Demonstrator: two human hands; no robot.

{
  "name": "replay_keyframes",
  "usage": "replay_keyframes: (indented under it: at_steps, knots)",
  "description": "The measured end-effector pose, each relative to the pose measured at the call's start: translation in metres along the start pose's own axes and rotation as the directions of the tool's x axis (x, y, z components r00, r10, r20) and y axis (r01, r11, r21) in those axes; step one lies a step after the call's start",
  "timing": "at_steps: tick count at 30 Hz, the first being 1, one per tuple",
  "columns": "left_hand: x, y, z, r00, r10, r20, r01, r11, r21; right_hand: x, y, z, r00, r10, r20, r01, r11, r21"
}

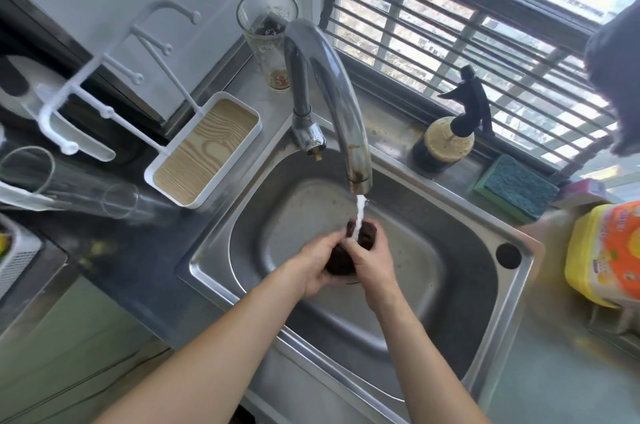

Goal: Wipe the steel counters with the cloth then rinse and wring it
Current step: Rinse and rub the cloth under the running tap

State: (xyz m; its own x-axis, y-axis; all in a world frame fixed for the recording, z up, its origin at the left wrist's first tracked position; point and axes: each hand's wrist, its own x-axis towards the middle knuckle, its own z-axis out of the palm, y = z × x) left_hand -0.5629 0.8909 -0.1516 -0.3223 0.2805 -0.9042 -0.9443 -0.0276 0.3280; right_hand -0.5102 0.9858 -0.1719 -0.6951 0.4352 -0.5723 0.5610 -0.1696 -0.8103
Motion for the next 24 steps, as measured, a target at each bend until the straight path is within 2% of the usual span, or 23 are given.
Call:
replay_keyframes:
  at_steps: [3,5,7,9,10,11,13,15,17,18,20,22,24]
  knots:
    - [0.006,0.003,0.001,0.977,0.154,-0.146,-0.153,0.988,0.014,-0.003,-0.003,-0.002,0.999,0.014,0.047,-0.017,0.997,0.081]
    - [0.006,0.006,-0.001,0.957,0.225,-0.182,-0.215,0.974,0.075,-0.003,-0.007,-0.004,0.993,0.122,0.006,-0.121,0.976,0.179]
    - [0.002,0.008,-0.003,0.95,0.251,-0.185,-0.238,0.967,0.093,-0.003,-0.014,-0.006,0.958,0.277,-0.069,-0.261,0.948,0.18]
    - [0.002,0.008,-0.005,0.953,0.247,-0.176,-0.236,0.969,0.08,-0.004,-0.017,-0.006,0.913,0.404,-0.059,-0.396,0.911,0.113]
    - [0.003,0.007,-0.006,0.953,0.243,-0.182,-0.233,0.97,0.075,-0.006,-0.018,-0.004,0.918,0.392,-0.059,-0.39,0.92,0.037]
    - [0.004,0.007,-0.005,0.953,0.235,-0.192,-0.226,0.972,0.068,-0.006,-0.014,-0.001,0.95,0.305,-0.074,-0.309,0.949,-0.061]
    - [0.016,0.003,-0.006,0.958,0.207,-0.201,-0.205,0.978,0.03,-0.011,-0.004,0.006,0.995,-0.005,-0.098,-0.021,0.966,-0.257]
    - [0.019,0.003,-0.004,0.962,0.167,-0.214,-0.179,0.983,-0.035,-0.023,0.002,0.016,0.96,-0.273,-0.06,0.239,0.912,-0.334]
    - [0.013,0.008,0.002,0.968,0.144,-0.205,-0.159,0.985,-0.06,-0.031,0.002,0.022,0.915,-0.399,-0.054,0.351,0.857,-0.378]
    - [0.01,0.009,0.005,0.974,0.136,-0.18,-0.144,0.989,-0.029,-0.027,0.002,0.022,0.918,-0.385,-0.097,0.32,0.862,-0.393]
    - [0.011,0.005,0.008,0.97,0.164,-0.177,-0.146,0.983,0.111,-0.013,0.0,0.019,0.94,-0.262,-0.217,0.165,0.909,-0.384]
    - [0.012,0.001,0.012,0.971,0.188,-0.146,-0.16,0.97,0.182,0.001,-0.004,0.014,0.949,-0.1,-0.3,0.013,0.961,-0.277]
    - [0.016,0.004,0.014,0.977,0.197,-0.086,-0.17,0.951,0.257,0.002,-0.008,0.016,0.925,-0.035,-0.379,-0.038,0.982,-0.185]
